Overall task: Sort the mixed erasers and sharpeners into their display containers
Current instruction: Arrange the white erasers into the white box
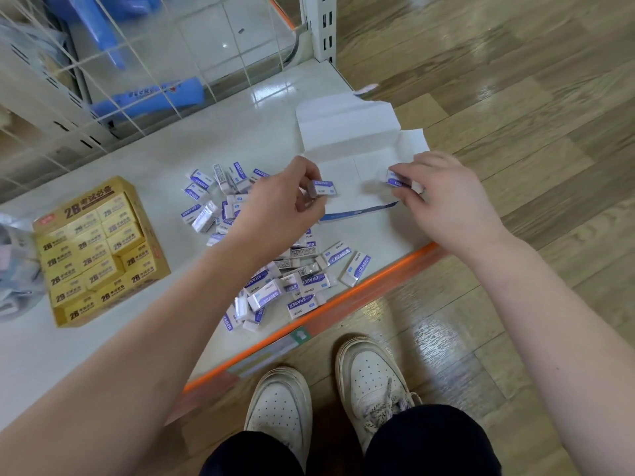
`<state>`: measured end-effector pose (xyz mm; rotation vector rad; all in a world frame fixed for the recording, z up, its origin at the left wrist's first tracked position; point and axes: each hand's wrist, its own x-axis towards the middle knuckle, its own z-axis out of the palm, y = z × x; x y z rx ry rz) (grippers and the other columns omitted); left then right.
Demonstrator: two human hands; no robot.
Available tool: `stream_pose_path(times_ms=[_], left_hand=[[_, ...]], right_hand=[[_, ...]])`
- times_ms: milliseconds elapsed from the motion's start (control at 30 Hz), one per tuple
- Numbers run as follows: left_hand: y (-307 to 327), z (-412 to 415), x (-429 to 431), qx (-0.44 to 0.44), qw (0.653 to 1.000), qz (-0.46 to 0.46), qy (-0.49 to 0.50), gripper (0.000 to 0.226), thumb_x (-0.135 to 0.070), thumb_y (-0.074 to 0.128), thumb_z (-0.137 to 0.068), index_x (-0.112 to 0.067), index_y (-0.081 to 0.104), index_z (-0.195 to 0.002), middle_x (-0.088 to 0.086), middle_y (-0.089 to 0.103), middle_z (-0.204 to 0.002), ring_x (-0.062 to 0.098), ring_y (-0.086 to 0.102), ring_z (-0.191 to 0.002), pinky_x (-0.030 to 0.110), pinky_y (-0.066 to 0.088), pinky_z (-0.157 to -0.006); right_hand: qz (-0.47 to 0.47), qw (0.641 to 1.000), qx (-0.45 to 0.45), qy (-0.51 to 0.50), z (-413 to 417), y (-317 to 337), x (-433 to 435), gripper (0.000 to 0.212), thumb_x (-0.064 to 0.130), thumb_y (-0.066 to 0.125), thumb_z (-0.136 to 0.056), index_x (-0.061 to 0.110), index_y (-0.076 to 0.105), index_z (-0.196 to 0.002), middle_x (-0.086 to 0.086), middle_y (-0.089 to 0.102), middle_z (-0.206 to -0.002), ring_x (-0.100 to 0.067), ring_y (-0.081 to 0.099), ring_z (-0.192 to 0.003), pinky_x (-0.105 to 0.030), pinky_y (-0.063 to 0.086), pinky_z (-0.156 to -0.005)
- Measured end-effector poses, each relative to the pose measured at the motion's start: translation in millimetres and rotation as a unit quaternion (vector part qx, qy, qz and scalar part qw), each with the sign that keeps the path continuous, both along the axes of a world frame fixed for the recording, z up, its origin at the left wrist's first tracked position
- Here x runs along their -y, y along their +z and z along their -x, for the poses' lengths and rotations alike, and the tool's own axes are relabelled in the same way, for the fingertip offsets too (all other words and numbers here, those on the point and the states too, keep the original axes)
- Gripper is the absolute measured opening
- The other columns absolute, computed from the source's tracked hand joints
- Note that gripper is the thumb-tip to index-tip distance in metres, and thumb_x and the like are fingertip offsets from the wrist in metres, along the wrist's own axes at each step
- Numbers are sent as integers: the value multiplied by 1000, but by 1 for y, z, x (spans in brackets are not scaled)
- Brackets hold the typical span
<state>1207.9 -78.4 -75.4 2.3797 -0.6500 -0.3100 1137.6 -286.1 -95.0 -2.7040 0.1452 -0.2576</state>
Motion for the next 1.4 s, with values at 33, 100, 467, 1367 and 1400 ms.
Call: stream_pose_path(times_ms=[33,100,467,1367,1400], left_hand=[[0,0,-2,3,1000,-8,-19,18,-19,62,-86,-22,48,-97,-16,54,-75,2,54,-66,7,37,-62],[0,3,-5,2,999,-9,-46,19,-18,63,-84,-22,49,-96,-15,54,-71,-1,53,-63,5,37,-60],[9,5,-10,-55,991,107,60,23,-11,68,-79,-26,55,-91,-16,56,-74,-2,52,-63,13,44,-63],[-3,-3,-35,-41,965,135,221,22,-10,64,-80,-22,51,-93,-15,58,-74,1,56,-66,14,45,-61],[-2,-2,-35,-40,965,135,220,22,-10,64,-80,-22,51,-92,-15,58,-73,0,56,-66,18,47,-63]], right_hand=[[-2,1000,-15,3,1,2,1,26,15,61,-86,11,67,-111,-9,64,-95,-32,51,-106,-33,40,-87],[1,998,-55,22,4,7,4,27,16,62,-87,13,67,-113,-8,64,-100,-30,48,-109,-28,36,-89],[-21,998,-11,50,-5,20,-9,23,10,68,-81,8,69,-103,-8,69,-98,-30,57,-92,-17,30,-76],[-151,982,-79,-78,-62,-11,-76,22,16,63,-82,15,65,-104,-2,65,-94,-20,59,-91,-27,44,-85],[-152,982,-81,-82,-59,-11,-76,23,15,63,-82,15,65,-105,-2,65,-95,-20,59,-92,-26,44,-85]])
